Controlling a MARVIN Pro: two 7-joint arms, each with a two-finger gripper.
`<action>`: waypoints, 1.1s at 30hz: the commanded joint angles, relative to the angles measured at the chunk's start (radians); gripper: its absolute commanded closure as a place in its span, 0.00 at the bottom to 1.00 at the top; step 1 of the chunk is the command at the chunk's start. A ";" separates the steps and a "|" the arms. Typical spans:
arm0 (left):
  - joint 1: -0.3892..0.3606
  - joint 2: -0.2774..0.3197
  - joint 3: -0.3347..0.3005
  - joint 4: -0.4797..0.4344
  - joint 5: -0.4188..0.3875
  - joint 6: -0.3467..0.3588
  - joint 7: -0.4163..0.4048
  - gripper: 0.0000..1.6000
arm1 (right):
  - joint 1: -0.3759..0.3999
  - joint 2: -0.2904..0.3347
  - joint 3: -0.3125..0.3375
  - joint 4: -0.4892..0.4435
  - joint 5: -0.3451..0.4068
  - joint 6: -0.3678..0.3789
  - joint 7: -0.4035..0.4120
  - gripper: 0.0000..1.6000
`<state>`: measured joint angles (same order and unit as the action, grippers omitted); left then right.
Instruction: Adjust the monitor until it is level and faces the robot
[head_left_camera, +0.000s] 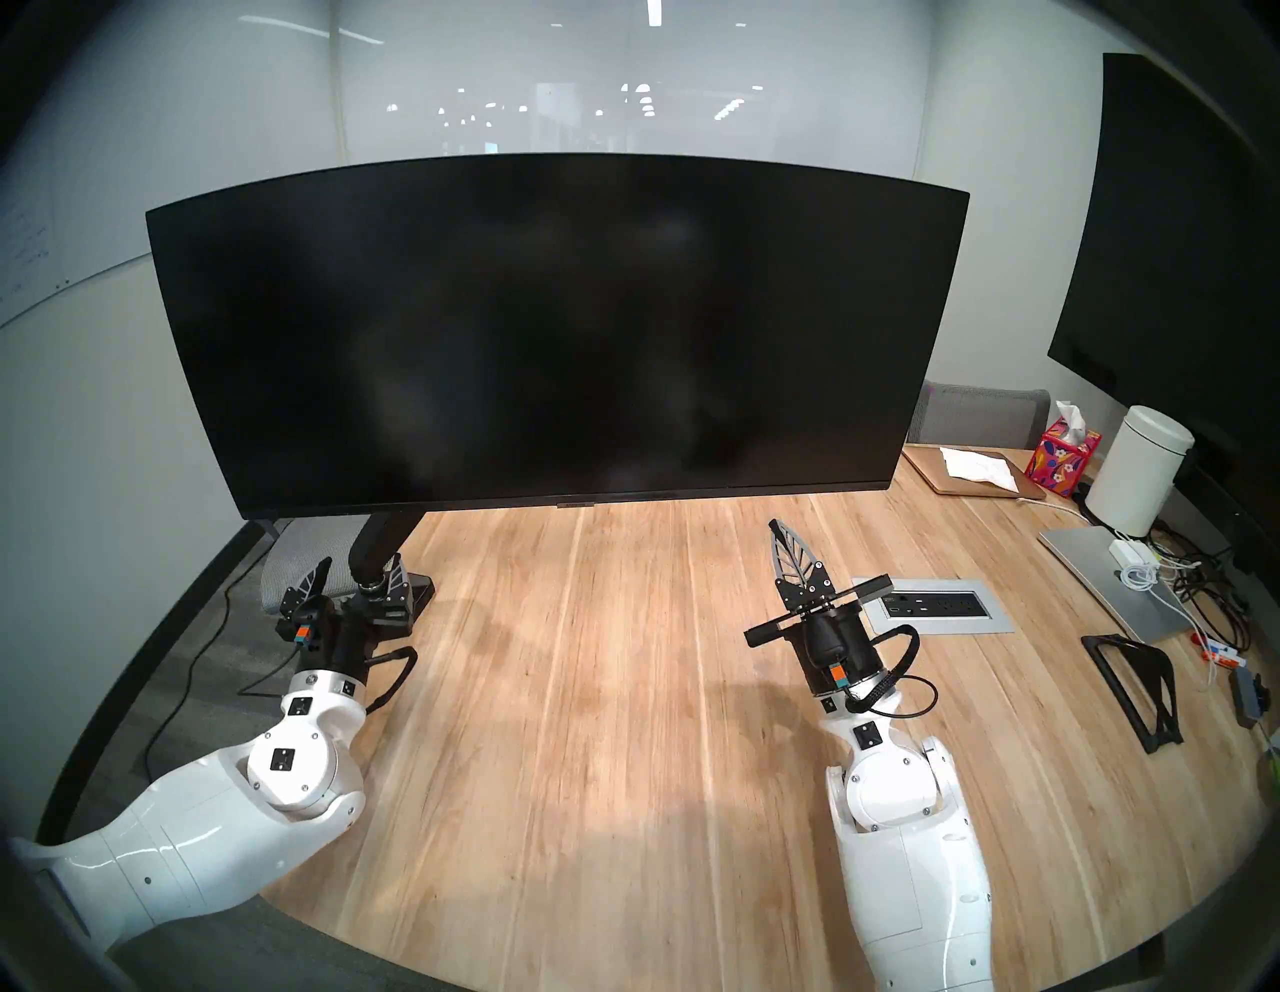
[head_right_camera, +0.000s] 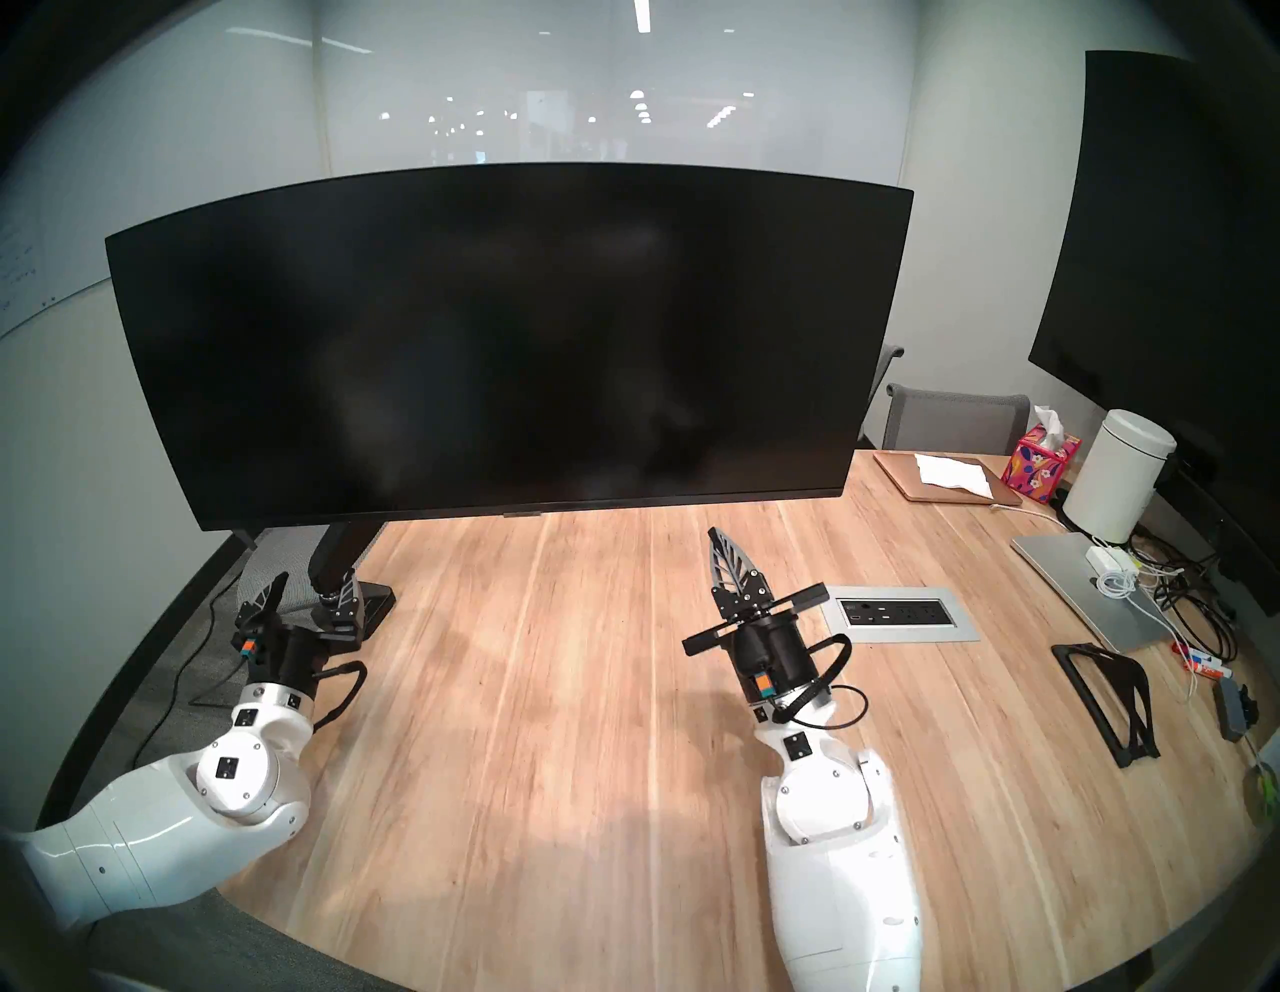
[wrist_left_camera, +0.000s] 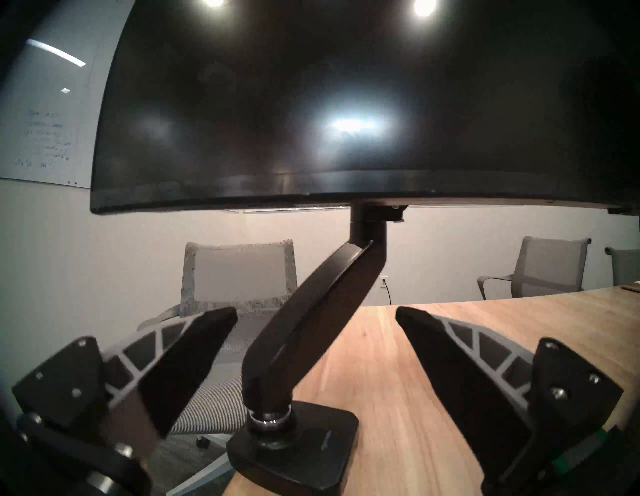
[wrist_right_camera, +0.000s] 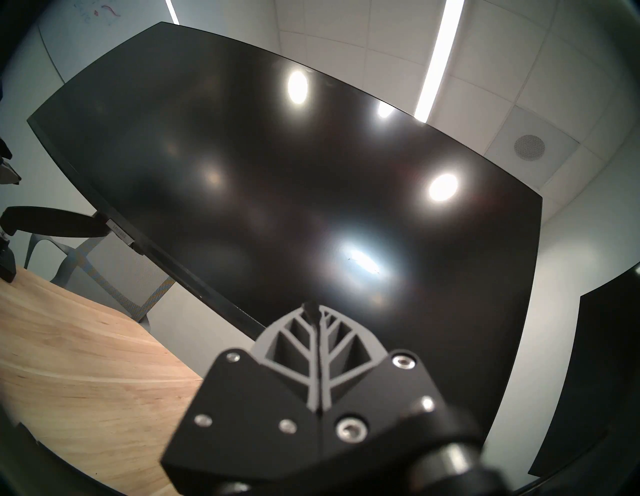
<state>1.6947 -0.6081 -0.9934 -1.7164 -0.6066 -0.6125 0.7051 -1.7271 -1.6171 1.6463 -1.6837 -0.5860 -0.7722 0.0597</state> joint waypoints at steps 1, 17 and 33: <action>0.123 0.104 0.007 -0.120 0.125 -0.089 0.082 0.00 | 0.009 0.001 -0.002 -0.015 0.003 -0.005 -0.003 0.92; 0.309 0.218 0.017 -0.271 0.519 -0.168 0.285 0.00 | 0.009 0.001 -0.002 -0.015 0.003 -0.005 -0.003 0.92; 0.341 0.196 -0.001 -0.259 0.674 -0.155 0.385 0.00 | 0.008 0.001 -0.002 -0.016 0.004 -0.005 -0.002 0.92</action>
<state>2.0168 -0.4114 -0.9814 -1.9633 0.0401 -0.7735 1.0552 -1.7271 -1.6171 1.6462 -1.6835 -0.5861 -0.7723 0.0595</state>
